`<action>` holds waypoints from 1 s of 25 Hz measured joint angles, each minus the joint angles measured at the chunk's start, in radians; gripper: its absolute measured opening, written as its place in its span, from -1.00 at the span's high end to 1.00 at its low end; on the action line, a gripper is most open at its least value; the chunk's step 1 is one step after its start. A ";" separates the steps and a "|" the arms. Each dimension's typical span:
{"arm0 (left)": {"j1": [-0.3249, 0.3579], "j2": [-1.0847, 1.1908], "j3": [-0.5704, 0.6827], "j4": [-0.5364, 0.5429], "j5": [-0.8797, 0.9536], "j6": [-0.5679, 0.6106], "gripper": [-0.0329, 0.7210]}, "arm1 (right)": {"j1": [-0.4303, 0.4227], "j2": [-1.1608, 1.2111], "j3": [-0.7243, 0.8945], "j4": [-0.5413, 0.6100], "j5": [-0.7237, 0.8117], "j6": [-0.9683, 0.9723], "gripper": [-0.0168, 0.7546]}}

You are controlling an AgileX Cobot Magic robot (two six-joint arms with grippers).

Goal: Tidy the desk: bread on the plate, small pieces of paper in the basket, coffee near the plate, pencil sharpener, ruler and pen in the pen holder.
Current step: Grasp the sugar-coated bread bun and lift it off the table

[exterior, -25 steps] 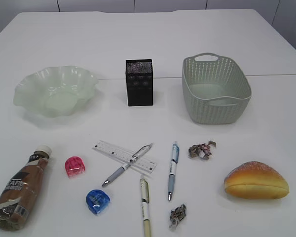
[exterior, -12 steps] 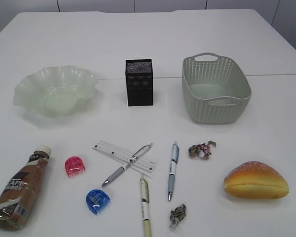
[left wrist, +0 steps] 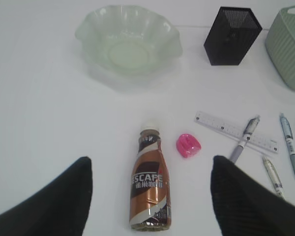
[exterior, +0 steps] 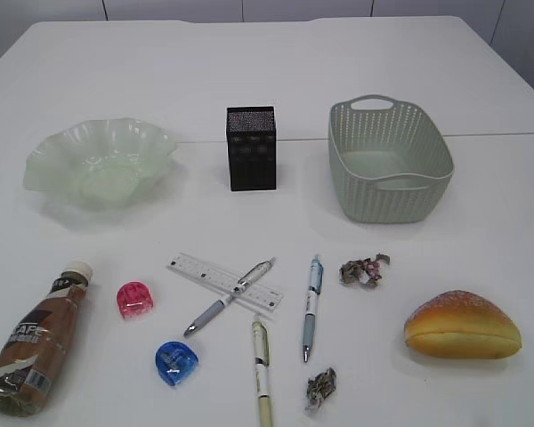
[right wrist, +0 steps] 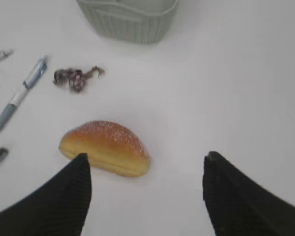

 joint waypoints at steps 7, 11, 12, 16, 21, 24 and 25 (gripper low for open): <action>0.000 0.098 0.000 -0.009 0.062 0.002 -0.53 | 0.010 0.301 -0.152 0.019 0.132 -0.272 -0.38; 0.000 0.101 0.000 -0.029 0.072 0.020 -0.53 | 0.035 0.377 -0.154 0.026 0.133 -0.441 -0.37; -0.004 0.101 0.000 -0.033 0.072 0.026 -0.53 | 0.037 0.395 -0.154 0.033 0.133 -0.467 -0.37; -0.016 0.101 0.000 -0.050 0.073 0.035 -0.53 | 0.037 0.455 -0.154 0.101 0.134 -0.566 -0.37; -0.018 0.101 0.000 -0.071 0.082 0.044 -0.53 | 0.037 0.513 -0.154 0.141 0.161 -0.637 -0.37; -0.018 0.101 0.000 -0.071 0.085 0.044 -0.53 | 0.037 0.526 -0.156 0.141 0.192 -0.644 -0.37; -0.018 0.101 0.000 -0.072 0.085 0.044 -0.53 | 0.037 0.528 -0.156 0.139 0.198 -0.644 -0.37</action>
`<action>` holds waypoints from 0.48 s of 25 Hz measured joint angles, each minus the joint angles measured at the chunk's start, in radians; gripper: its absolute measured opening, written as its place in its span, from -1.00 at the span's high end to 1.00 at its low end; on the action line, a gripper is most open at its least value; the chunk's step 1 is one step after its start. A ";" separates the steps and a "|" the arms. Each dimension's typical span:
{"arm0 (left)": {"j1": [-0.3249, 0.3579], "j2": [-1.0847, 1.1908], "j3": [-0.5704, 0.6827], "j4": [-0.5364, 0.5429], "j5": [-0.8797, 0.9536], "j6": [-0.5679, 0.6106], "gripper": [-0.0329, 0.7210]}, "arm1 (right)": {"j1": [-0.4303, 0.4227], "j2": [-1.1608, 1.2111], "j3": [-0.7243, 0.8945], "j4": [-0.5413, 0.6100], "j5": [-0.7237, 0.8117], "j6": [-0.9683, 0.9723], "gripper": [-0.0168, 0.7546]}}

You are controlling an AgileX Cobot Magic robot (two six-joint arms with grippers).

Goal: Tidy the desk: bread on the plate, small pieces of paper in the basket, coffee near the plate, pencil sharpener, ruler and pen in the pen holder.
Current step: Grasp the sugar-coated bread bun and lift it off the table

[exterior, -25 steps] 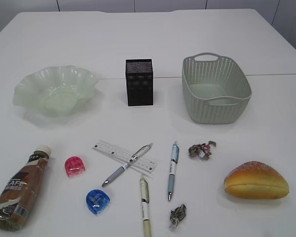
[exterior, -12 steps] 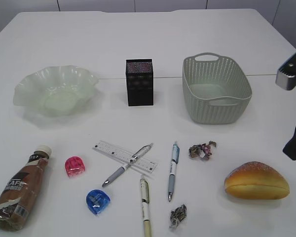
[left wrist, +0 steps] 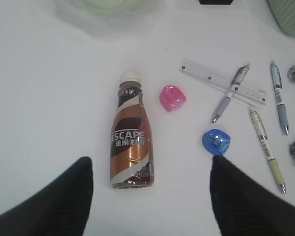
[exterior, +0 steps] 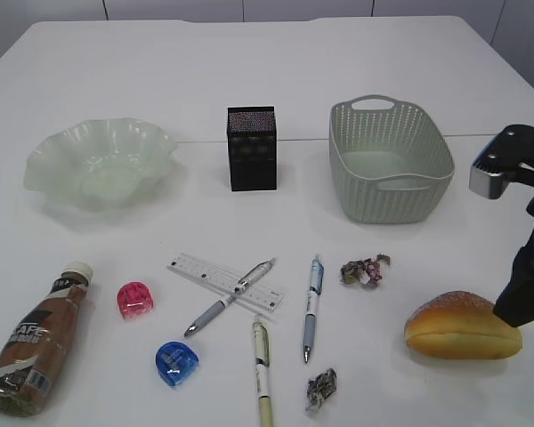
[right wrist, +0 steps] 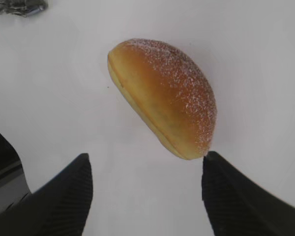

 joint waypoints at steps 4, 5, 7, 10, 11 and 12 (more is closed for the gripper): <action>0.000 0.000 0.000 -0.004 0.004 0.002 -0.53 | 0.000 0.008 0.000 0.000 0.006 -0.081 -0.37; 0.000 0.000 0.000 -0.006 0.004 0.002 -0.53 | 0.000 0.012 0.000 0.000 0.008 -0.131 -0.37; 0.000 0.000 0.000 -0.011 0.006 0.002 -0.53 | 0.000 0.031 -0.004 0.000 0.008 -0.212 -0.37; 0.000 0.000 0.000 -0.014 0.007 0.002 -0.53 | 0.000 0.066 -0.004 -0.010 0.008 -0.309 -0.37; 0.000 0.000 0.000 -0.014 0.007 0.002 -0.53 | 0.000 0.075 -0.004 -0.021 0.008 -0.346 -0.37; 0.000 0.000 0.000 -0.015 0.007 0.002 -0.53 | 0.000 0.079 -0.004 -0.034 0.008 -0.380 -0.37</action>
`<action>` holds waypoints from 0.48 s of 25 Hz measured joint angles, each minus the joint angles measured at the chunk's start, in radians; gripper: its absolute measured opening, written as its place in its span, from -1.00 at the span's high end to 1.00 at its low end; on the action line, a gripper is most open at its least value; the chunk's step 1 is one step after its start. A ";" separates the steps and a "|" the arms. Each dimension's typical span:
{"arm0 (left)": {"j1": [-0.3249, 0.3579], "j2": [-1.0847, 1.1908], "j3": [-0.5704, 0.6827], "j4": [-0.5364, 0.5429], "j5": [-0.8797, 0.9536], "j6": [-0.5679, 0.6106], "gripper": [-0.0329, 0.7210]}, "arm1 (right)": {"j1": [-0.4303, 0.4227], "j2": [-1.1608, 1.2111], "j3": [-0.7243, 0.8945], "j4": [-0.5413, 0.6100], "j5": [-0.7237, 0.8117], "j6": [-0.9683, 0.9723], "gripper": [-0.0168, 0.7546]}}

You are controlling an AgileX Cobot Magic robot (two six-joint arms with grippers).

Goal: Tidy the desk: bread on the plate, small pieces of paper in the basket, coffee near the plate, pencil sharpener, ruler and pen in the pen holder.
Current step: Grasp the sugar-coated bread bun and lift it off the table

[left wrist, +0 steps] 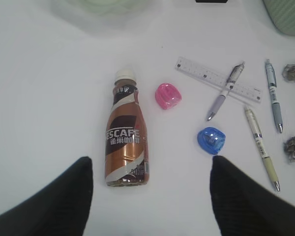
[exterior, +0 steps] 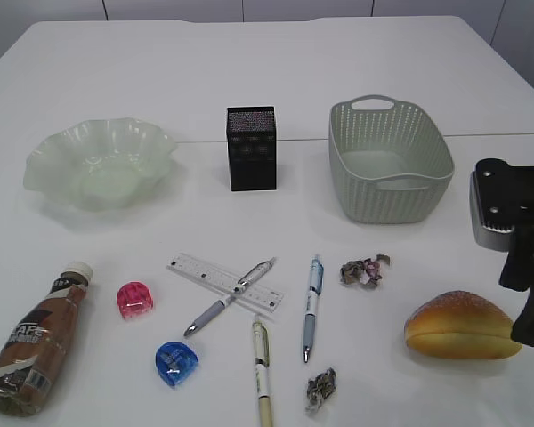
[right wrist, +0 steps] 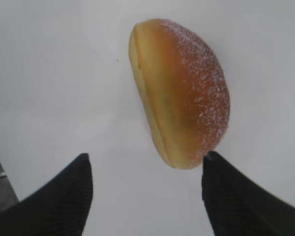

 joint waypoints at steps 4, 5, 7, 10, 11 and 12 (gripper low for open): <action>0.000 0.000 0.000 -0.002 0.002 0.000 -0.53 | 0.000 0.002 -0.002 -0.022 0.000 -0.138 -0.37; 0.000 0.000 0.000 -0.002 0.002 0.000 -0.53 | 0.000 0.004 -0.002 -0.022 0.000 -0.163 -0.37; 0.000 0.000 0.000 -0.002 0.002 0.000 -0.53 | 0.000 0.017 -0.002 -0.009 -0.002 -0.190 -0.37; 0.000 0.000 0.000 -0.002 0.002 0.000 -0.53 | 0.000 0.051 -0.002 -0.009 -0.004 -0.211 -0.37; 0.000 0.000 0.000 -0.002 0.002 0.000 -0.53 | 0.000 0.060 -0.002 -0.011 -0.005 -0.215 -0.38; 0.000 0.000 0.000 -0.002 0.002 0.000 -0.53 | 0.000 0.068 -0.002 -0.015 -0.010 -0.218 -0.38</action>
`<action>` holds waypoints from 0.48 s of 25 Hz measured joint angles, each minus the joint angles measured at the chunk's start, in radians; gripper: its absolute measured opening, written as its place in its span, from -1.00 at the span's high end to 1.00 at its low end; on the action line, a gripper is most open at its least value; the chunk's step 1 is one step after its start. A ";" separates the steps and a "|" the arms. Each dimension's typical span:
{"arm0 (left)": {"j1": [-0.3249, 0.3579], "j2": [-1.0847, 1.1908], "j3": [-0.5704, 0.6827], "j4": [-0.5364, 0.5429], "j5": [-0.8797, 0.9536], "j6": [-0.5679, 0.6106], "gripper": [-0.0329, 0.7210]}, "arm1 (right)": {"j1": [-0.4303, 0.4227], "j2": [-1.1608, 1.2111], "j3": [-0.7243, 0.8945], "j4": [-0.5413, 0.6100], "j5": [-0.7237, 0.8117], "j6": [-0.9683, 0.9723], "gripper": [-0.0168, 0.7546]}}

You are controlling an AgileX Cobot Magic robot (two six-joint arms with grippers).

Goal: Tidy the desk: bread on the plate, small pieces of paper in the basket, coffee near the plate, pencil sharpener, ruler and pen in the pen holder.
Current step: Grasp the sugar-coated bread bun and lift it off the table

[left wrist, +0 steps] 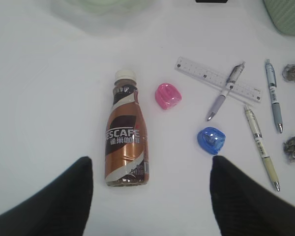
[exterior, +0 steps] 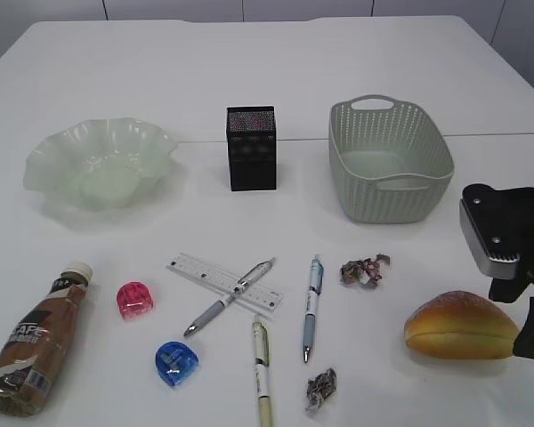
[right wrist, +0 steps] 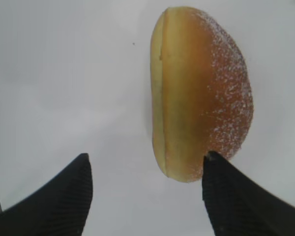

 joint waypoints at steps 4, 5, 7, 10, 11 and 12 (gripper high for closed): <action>0.000 0.000 0.000 0.000 0.000 0.000 -0.53 | 0.000 0.023 0.000 -0.011 -0.040 0.006 -0.39; 0.000 0.000 0.000 0.000 0.000 0.000 -0.53 | 0.000 0.028 0.000 -0.011 -0.048 0.011 -0.41; 0.000 0.000 0.000 0.000 0.000 0.000 -0.53 | 0.000 0.037 0.000 -0.013 -0.063 0.031 -0.48; 0.000 0.000 0.000 0.000 0.000 0.000 -0.53 | 0.000 0.046 0.000 -0.033 -0.075 0.065 -0.56; 0.000 0.000 0.000 0.000 0.000 0.000 -0.53 | 0.000 0.051 0.000 -0.041 -0.080 0.072 -0.56; 0.000 0.000 0.000 0.000 0.000 0.000 -0.53 | 0.000 0.053 0.000 -0.043 -0.083 0.080 -0.57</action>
